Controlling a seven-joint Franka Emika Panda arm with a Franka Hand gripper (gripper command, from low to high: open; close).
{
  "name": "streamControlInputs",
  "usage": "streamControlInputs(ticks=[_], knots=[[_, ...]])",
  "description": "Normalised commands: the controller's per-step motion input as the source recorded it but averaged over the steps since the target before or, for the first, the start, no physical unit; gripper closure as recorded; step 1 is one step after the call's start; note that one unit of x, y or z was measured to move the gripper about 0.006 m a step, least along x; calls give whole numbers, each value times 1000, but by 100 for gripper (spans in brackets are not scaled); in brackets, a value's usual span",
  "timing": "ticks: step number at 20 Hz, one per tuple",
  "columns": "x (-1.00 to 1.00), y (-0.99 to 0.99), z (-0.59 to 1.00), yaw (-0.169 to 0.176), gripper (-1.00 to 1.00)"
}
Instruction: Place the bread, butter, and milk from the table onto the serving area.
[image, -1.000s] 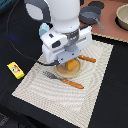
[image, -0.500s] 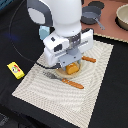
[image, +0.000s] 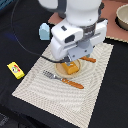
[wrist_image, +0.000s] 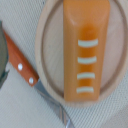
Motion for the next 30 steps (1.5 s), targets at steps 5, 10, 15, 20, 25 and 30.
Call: streamControlInputs(ticks=[5,10,15,20,25,30], knots=[[-770,0,481,45,-100],[-889,0,185,37,-100],[-960,-42,35,28,-100],[-946,-339,-32,0,-100],[-892,-460,-95,0,-100],[-918,-434,-173,0,-100]])
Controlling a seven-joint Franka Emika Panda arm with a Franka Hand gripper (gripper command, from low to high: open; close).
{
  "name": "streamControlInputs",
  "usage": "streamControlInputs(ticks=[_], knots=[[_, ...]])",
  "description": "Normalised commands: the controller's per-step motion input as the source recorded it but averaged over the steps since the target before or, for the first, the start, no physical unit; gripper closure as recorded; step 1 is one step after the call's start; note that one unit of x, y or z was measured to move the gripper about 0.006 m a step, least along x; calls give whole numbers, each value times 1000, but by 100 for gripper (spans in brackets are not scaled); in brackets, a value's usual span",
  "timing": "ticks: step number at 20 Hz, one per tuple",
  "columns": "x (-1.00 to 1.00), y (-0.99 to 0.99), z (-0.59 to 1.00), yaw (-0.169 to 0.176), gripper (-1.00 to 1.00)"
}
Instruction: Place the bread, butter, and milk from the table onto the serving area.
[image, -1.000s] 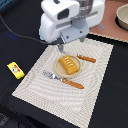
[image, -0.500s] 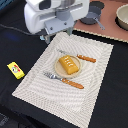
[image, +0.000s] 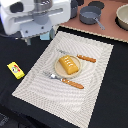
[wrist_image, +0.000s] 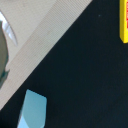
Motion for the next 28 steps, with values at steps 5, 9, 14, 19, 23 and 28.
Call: streamControlInputs(ticks=[5,9,14,19,23,28], knots=[[-926,-363,-213,2,-100],[-851,-266,-266,15,-100],[-644,-51,-338,55,-100],[-397,0,-375,91,-100],[-394,0,-468,80,-100],[-417,-43,-534,66,-100]])
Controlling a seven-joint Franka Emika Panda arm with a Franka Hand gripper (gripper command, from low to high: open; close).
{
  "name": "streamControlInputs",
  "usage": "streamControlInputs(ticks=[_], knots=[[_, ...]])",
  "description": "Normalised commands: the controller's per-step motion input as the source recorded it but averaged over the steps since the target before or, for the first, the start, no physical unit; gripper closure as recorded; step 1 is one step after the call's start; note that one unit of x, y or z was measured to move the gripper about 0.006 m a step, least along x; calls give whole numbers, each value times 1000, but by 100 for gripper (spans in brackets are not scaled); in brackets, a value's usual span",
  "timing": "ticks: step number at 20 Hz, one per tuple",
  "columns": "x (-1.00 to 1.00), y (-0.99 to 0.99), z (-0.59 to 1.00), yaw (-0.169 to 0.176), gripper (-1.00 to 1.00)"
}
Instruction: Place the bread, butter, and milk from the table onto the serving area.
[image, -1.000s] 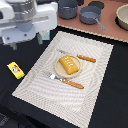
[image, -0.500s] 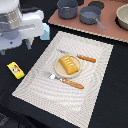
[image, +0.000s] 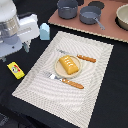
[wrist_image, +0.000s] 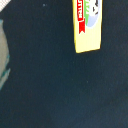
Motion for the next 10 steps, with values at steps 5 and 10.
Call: streamControlInputs(ticks=[5,10], knots=[[-405,-73,-498,59,-100],[-212,-24,-426,47,-100]])
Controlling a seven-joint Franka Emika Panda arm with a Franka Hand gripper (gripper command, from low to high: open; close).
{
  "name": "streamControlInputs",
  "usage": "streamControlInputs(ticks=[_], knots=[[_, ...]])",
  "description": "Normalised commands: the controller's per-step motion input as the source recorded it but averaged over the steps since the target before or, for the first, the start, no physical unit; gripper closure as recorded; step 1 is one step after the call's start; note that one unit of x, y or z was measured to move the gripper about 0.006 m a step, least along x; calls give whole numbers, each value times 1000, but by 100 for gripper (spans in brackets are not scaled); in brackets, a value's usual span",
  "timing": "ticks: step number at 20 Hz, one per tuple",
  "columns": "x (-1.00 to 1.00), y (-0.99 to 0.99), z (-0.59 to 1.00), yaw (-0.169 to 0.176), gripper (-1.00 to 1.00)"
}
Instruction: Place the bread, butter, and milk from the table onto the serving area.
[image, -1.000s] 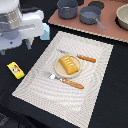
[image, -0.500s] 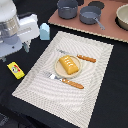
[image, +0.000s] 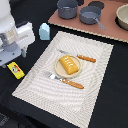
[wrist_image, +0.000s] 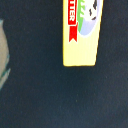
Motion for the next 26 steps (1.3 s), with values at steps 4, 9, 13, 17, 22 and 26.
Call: streamControlInputs(ticks=[4,9,13,17,22,26], knots=[[-143,0,-405,40,-100],[-202,0,-407,37,-100],[-339,-6,-348,32,-100],[-381,-41,-275,29,-100],[-405,-53,-226,24,-100],[-321,-20,-228,24,100]])
